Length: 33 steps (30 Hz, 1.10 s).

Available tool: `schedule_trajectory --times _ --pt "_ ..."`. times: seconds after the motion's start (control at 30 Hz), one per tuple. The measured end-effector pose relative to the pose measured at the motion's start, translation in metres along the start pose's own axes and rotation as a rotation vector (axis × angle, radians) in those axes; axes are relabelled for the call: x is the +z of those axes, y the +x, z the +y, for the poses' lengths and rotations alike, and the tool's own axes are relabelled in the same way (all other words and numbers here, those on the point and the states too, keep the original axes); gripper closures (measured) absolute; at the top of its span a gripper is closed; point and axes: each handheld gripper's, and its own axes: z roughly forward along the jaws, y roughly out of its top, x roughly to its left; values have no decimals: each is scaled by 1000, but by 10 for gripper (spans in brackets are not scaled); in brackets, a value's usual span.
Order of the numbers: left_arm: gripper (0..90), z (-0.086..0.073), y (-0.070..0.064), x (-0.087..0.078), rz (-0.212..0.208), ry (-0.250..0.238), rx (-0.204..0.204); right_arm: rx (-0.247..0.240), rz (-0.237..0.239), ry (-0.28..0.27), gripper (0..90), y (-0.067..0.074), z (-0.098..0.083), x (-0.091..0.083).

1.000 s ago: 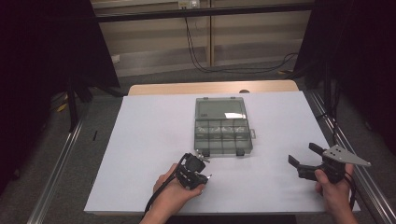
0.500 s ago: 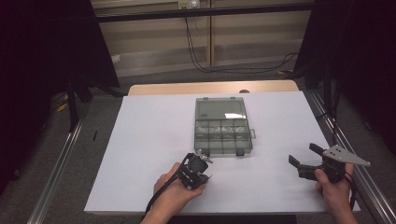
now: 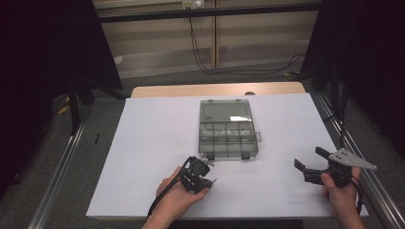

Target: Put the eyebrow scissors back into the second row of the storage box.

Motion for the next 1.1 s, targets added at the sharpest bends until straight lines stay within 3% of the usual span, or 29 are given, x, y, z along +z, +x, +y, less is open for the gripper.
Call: schedule_trajectory --times 0.23,1.1 --pt "892 1 6 -1 -40 6 -12 -2 -1 -4 48 0 0 -1" --pt "892 22 17 -17 -86 -52 -11 -12 11 -25 44 2 1 -3"
